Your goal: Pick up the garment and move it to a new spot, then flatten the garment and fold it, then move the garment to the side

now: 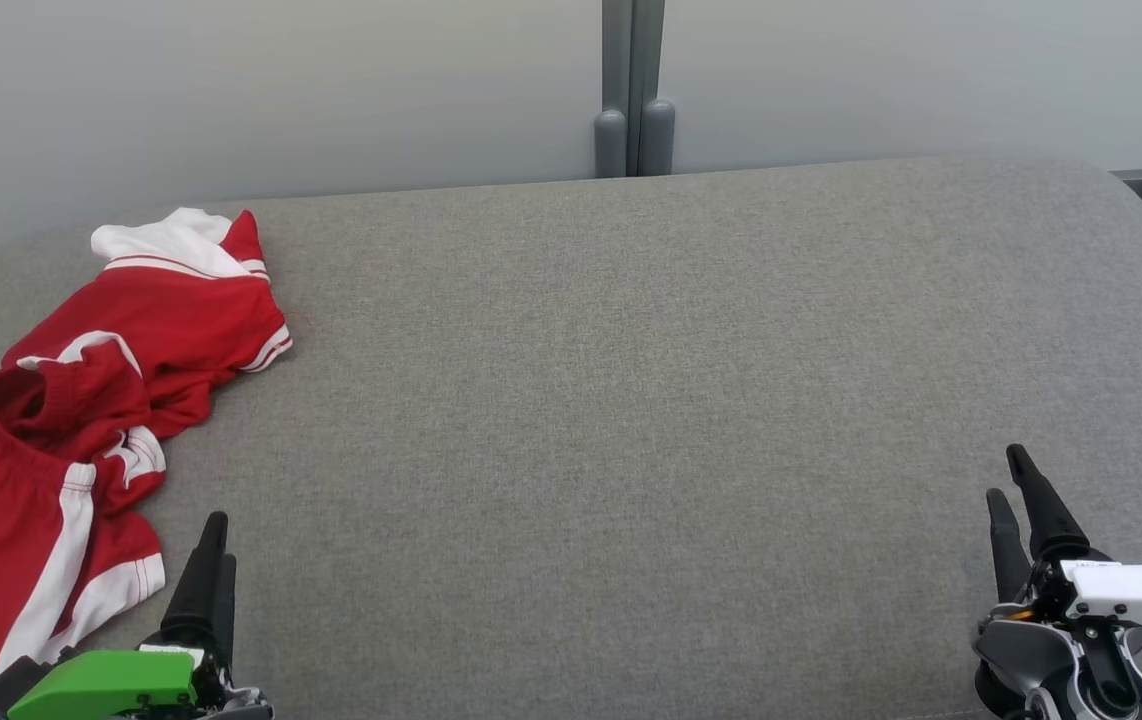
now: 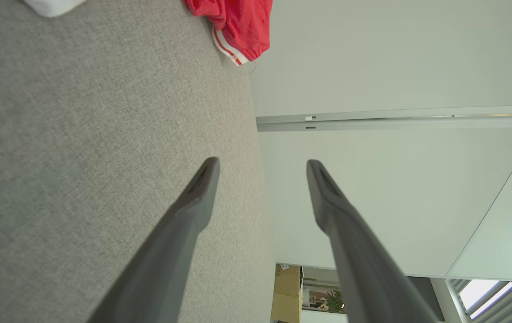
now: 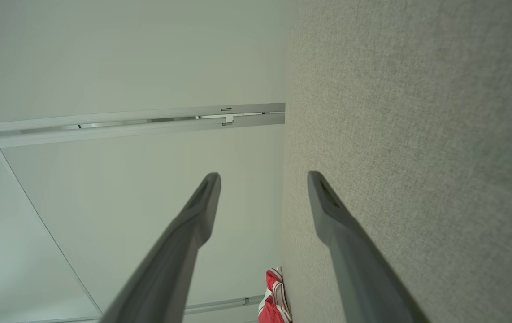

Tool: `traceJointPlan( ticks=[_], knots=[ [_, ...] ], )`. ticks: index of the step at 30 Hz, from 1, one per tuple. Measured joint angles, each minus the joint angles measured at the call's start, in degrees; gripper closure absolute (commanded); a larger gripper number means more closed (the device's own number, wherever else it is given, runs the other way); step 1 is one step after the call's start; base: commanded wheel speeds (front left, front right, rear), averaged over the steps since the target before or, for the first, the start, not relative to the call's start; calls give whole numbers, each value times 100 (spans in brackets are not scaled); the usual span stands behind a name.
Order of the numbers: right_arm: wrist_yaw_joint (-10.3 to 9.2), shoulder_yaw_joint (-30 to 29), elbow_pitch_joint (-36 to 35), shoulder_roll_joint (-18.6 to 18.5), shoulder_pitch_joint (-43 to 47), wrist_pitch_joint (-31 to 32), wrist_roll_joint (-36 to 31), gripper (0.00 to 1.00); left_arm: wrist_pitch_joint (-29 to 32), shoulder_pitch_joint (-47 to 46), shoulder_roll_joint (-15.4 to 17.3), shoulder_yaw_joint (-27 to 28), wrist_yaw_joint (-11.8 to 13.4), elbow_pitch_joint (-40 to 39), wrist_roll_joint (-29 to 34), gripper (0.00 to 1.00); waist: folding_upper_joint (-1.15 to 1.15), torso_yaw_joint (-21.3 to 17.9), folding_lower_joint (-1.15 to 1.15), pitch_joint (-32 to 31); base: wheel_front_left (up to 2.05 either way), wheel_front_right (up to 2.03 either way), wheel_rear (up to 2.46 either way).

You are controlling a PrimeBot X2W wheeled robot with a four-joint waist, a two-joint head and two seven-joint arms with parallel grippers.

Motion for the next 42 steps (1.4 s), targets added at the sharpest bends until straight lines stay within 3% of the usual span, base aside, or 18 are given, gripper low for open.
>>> traceJointPlan(
  ticks=[9,21,42],
  knots=[
    [-2,104,-202,-25,-12,-145,-706,0,-181,-2,49,-98,21,-194,688,0,0,-4,0,-3,0,0,0],
    [-64,341,-594,-96,-92,-377,-1950,0,-388,-19,125,-167,253,-591,1798,0,0,0,0,7,0,0,0],
    [-304,1003,-935,-222,-92,-732,-3992,0,-755,3,214,-453,581,-1112,3961,0,0,-3,0,44,0,0,0]
  ],
)
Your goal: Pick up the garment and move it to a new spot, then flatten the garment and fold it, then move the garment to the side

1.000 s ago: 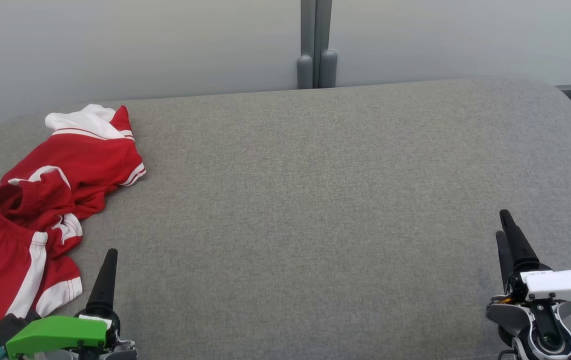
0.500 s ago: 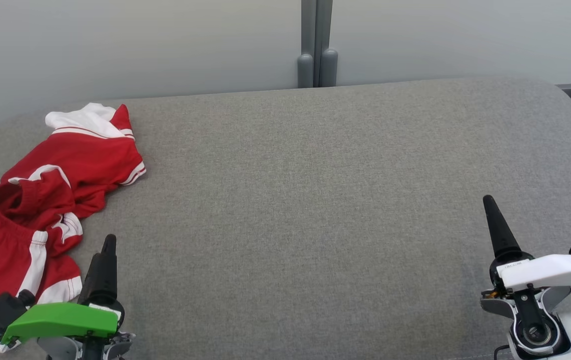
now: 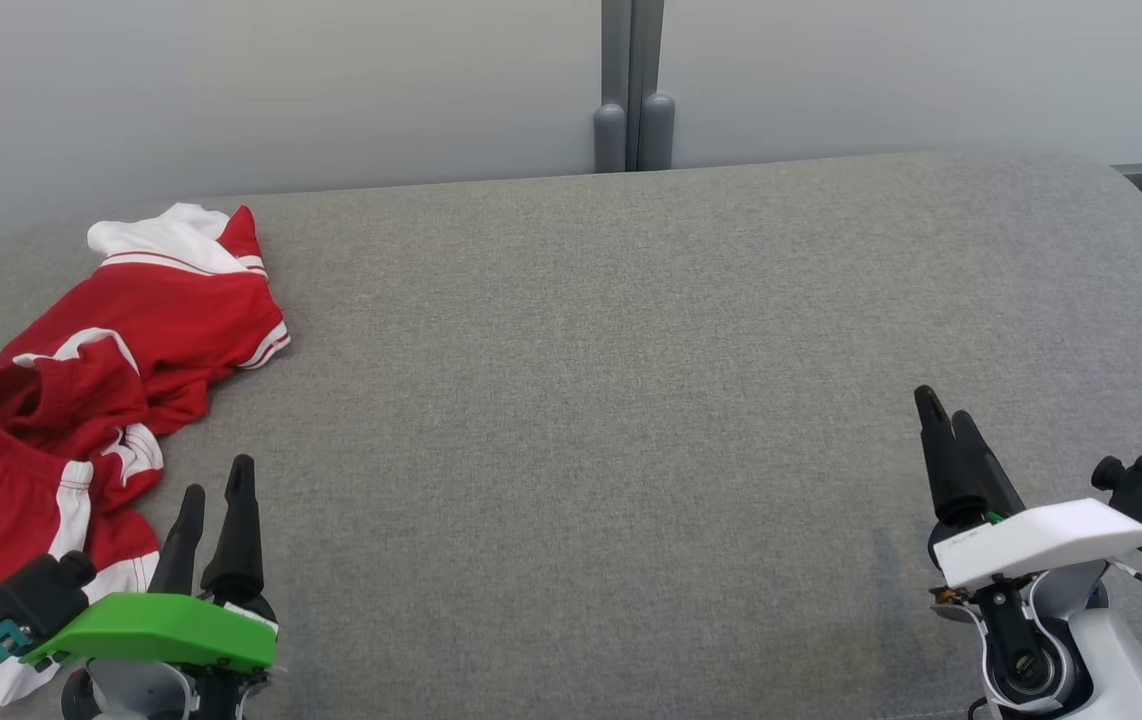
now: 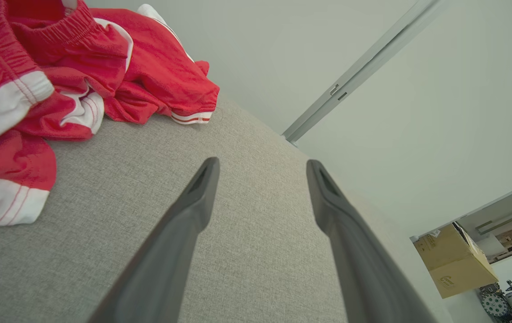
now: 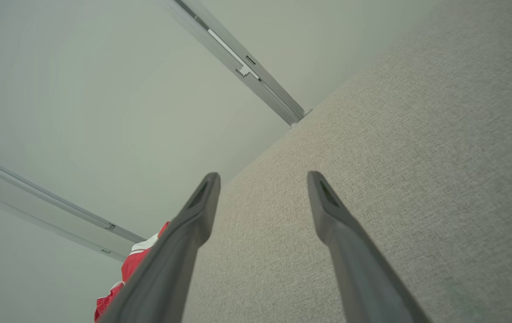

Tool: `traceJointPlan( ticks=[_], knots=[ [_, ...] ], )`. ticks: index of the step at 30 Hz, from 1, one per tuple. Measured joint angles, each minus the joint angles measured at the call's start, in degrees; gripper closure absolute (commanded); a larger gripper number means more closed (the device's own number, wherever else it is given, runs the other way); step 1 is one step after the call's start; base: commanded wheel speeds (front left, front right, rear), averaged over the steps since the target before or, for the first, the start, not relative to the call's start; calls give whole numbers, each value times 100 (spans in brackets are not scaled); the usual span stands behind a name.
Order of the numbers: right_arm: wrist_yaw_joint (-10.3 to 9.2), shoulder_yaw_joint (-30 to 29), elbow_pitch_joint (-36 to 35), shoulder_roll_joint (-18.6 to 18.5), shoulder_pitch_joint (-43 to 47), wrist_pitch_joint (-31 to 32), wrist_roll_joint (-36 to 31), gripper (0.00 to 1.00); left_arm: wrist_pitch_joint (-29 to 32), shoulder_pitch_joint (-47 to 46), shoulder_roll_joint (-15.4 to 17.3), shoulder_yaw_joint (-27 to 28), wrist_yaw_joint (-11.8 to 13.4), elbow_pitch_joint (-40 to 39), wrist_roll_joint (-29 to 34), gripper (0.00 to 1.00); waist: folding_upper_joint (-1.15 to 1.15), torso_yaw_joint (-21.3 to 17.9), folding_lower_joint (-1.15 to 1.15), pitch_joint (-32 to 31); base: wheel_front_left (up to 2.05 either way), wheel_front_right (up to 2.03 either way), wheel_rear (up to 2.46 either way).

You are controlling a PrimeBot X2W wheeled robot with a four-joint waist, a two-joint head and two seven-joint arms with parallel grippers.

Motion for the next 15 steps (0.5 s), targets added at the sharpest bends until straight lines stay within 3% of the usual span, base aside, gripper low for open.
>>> traceJointPlan(
  ticks=[15],
  knots=[
    [-111,356,-216,-8,1,-259,-1261,0,-282,189,-5,-153,244,-283,1280,0,0,-35,0,25,0,0,0]
  ],
)
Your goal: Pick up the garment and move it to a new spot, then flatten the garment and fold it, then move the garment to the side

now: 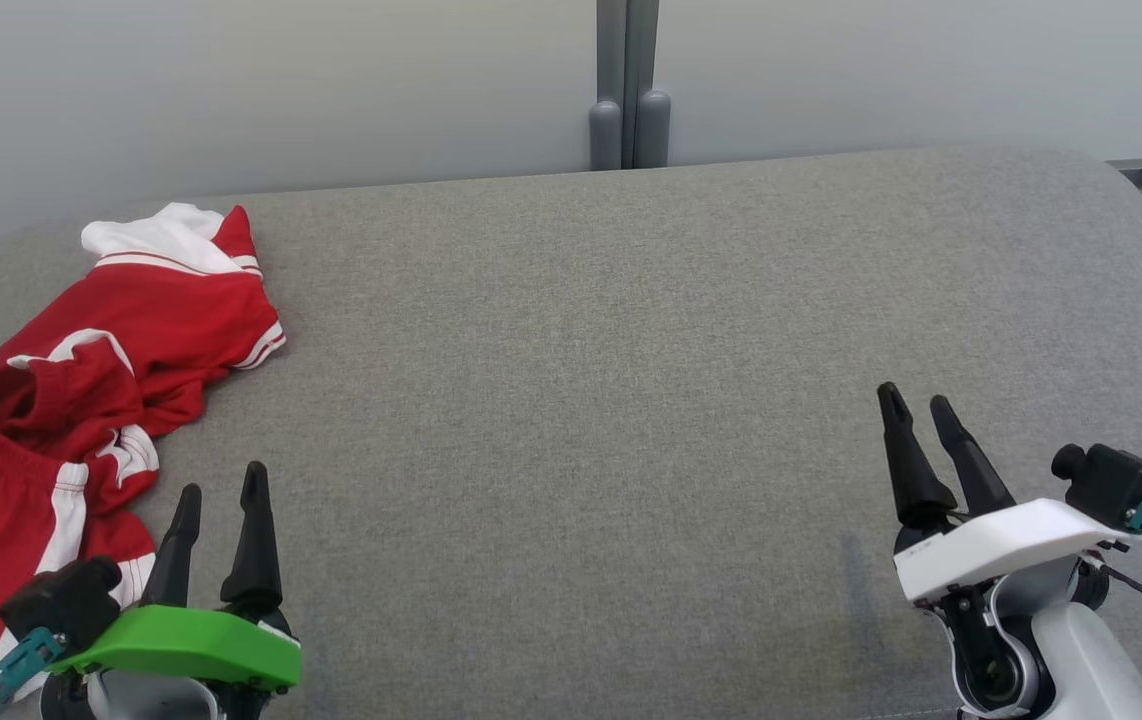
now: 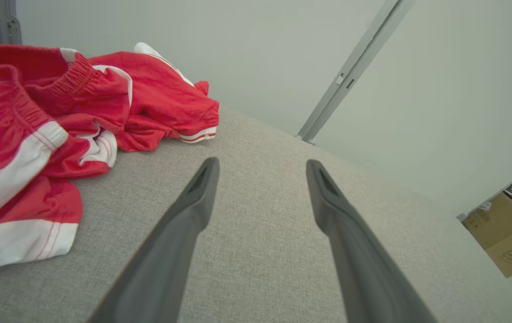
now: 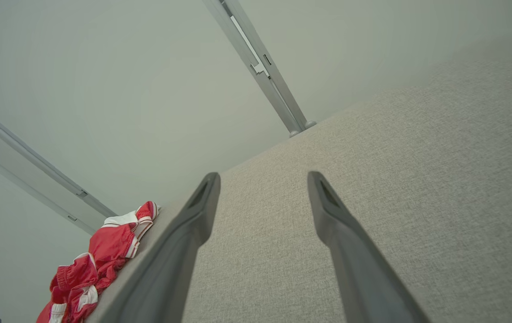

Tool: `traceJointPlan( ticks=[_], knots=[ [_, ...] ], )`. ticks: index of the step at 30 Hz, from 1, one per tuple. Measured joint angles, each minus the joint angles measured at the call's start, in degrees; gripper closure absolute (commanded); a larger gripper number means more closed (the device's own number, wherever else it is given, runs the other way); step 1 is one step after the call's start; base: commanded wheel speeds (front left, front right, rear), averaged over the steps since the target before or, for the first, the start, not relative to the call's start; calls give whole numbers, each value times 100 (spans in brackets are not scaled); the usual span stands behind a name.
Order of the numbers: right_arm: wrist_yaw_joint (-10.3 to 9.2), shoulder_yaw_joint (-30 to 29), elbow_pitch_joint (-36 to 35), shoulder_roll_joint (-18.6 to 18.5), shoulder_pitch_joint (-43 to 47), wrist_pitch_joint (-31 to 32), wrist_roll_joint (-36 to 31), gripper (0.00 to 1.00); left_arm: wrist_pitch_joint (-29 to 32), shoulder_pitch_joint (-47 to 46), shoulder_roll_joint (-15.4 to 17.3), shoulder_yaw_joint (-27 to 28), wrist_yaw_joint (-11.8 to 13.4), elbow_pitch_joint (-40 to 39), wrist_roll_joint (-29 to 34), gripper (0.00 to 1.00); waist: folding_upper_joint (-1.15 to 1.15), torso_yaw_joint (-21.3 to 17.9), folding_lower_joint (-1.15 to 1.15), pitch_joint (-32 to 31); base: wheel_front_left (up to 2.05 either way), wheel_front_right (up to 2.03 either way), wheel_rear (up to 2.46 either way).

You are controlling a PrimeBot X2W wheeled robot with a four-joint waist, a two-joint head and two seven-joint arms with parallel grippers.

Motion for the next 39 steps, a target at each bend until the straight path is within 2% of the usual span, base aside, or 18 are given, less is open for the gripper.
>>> traceJointPlan(
  ticks=[11,39],
  knots=[
    [-141,213,-97,-32,2,-198,-851,0,-196,120,-2,-151,127,-181,849,0,0,-4,0,-24,0,0,0],
    [-292,678,-363,-103,94,-728,-2966,0,-743,507,-5,-334,336,-452,2595,0,0,-22,0,-105,0,0,0]
  ],
)
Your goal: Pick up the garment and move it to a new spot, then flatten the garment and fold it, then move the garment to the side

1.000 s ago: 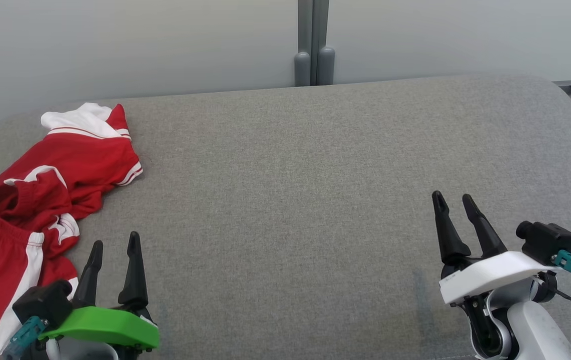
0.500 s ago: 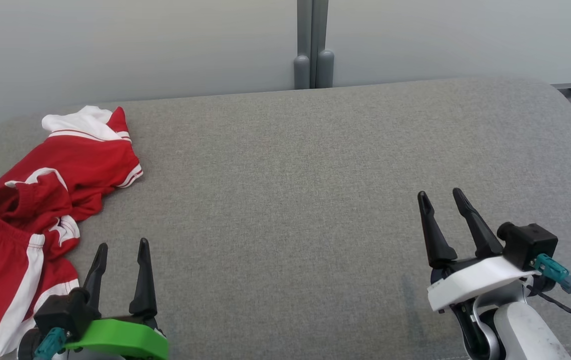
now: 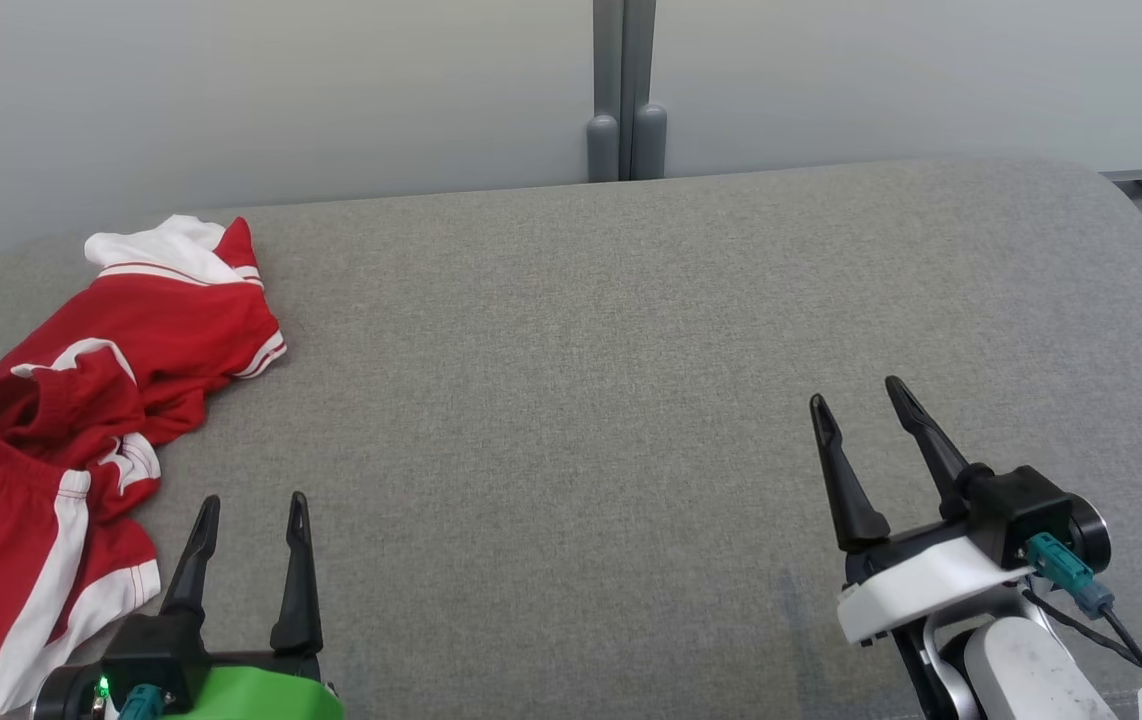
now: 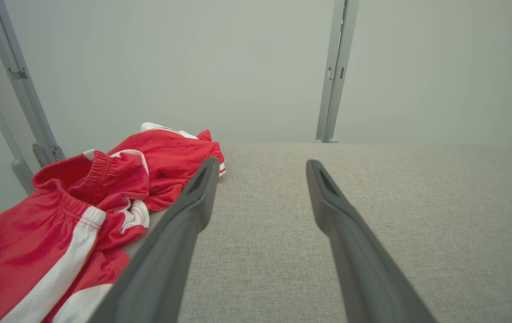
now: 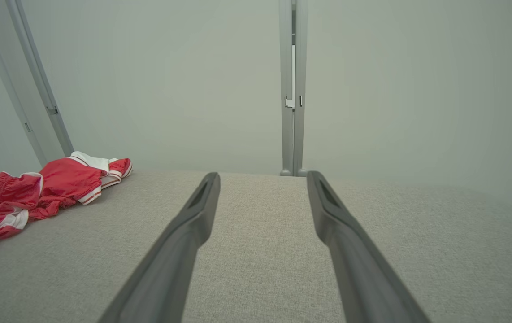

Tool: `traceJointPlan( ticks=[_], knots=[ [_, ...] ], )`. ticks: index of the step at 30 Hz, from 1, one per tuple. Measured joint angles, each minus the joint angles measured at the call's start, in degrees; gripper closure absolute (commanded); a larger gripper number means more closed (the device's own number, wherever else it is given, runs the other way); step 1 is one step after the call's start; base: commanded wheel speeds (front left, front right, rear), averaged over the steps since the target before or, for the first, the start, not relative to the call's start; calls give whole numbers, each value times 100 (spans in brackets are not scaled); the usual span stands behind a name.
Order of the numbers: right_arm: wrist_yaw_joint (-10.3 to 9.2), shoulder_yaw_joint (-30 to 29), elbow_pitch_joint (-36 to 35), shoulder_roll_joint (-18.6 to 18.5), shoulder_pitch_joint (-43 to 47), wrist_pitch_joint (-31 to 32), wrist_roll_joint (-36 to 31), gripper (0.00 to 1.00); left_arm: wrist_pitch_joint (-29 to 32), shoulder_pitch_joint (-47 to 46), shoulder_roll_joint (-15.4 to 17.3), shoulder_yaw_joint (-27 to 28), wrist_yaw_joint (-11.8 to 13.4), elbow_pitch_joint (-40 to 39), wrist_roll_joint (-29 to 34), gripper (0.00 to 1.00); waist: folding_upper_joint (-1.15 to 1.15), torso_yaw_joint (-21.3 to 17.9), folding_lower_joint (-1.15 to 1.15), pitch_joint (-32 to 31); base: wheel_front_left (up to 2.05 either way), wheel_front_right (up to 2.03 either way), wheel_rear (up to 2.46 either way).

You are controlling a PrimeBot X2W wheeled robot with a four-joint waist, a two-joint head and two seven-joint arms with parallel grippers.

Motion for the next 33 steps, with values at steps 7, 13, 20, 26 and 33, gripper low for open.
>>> traceJointPlan(
  ticks=[7,13,20,26,33],
  knots=[
    [1,20,-1,-7,4,-51,-191,0,-15,18,-2,-7,0,-12,114,0,0,-1,0,-9,0,0,0],
    [2,-1,25,-1,12,-51,-186,0,-15,18,-8,0,0,-5,114,0,0,4,0,-13,0,0,0],
    [4,-29,80,13,22,-51,-165,0,-15,18,-10,9,-2,7,114,0,0,9,0,-19,0,0,0],
    [5,-60,105,46,23,-51,-151,0,-15,18,-13,10,-10,15,114,0,0,17,0,-22,0,0,0],
    [1,-200,115,58,35,-51,-141,0,-26,14,-21,-24,-57,32,114,0,0,96,0,-25,0,0,0]
  ],
)
